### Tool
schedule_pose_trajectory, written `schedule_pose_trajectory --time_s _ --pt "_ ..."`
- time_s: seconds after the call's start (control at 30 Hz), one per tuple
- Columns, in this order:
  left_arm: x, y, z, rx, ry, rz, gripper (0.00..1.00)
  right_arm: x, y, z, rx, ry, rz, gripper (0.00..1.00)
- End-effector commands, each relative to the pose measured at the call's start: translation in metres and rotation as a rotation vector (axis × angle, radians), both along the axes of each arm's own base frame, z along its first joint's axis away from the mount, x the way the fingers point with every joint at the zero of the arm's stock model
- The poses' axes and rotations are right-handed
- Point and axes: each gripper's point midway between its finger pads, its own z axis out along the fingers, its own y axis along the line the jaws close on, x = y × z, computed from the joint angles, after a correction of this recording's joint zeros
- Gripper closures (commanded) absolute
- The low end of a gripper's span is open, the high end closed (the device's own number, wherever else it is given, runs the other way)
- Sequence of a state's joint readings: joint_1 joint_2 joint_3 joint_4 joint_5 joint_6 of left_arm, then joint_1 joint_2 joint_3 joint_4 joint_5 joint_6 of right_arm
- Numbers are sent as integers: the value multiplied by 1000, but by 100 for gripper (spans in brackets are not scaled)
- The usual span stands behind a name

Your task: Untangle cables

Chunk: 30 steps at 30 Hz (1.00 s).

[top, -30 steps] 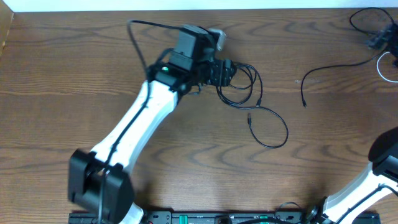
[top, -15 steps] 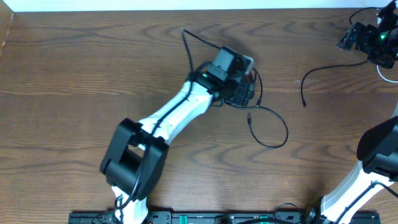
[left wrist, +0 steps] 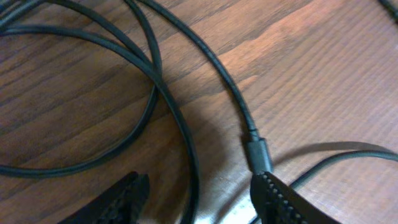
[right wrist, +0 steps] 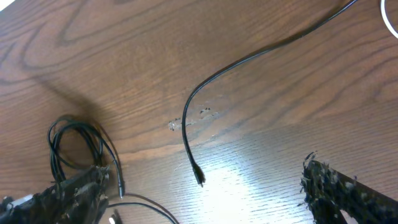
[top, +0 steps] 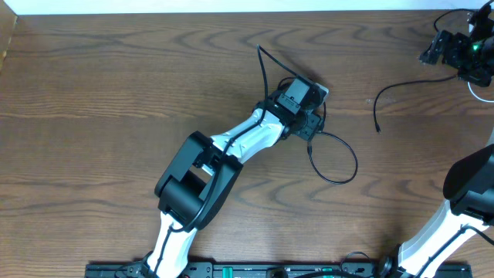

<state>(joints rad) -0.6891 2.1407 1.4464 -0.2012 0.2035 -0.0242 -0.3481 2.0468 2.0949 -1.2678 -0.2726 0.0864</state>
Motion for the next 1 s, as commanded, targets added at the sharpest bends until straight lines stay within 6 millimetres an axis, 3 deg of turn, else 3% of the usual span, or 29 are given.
schedule_pose_trajectory --time_s 0.0,0.17,0.23,0.3,0.37,0.47,0.53,0.67,0.7,0.73,0.77,0.87,0.97 --pt "5 4 -18 41 -6 8 46 -5 2 9 -17 -16 17 1" --pt "5 5 -25 50 1 10 57 -6 3 7 -15 -11 21 1" --pt "7 4 -24 45 -9 12 69 -5 5 7 -5 -15 25 1" --pt "9 2 -22 37 -20 13 88 -4 8 8 13 -22 32 1" --pt "13 3 -16 30 -33 20 92 -3 12 9 35 -30 42 1" --pt "21 9 26 -21 -57 62 92 0 29 14 89 -62 107 1" --pt "20 11 67 -85 -74 58 92 2 42 17 126 -84 154 1" --pt "-4 16 178 -311 -107 -31 93 7 80 28 216 -148 296 1" --pt "-10 20 205 -364 -121 -37 92 8 89 31 235 -161 325 1" --pt "-20 33 251 -457 -150 -24 93 10 110 38 284 -197 392 1" --pt "-24 40 272 -495 -170 -13 93 11 122 42 311 -217 426 1" --pt "-32 60 315 -566 -227 16 93 14 156 55 382 -269 515 1" --pt "-35 76 339 -604 -258 53 93 14 189 69 458 -329 607 1"
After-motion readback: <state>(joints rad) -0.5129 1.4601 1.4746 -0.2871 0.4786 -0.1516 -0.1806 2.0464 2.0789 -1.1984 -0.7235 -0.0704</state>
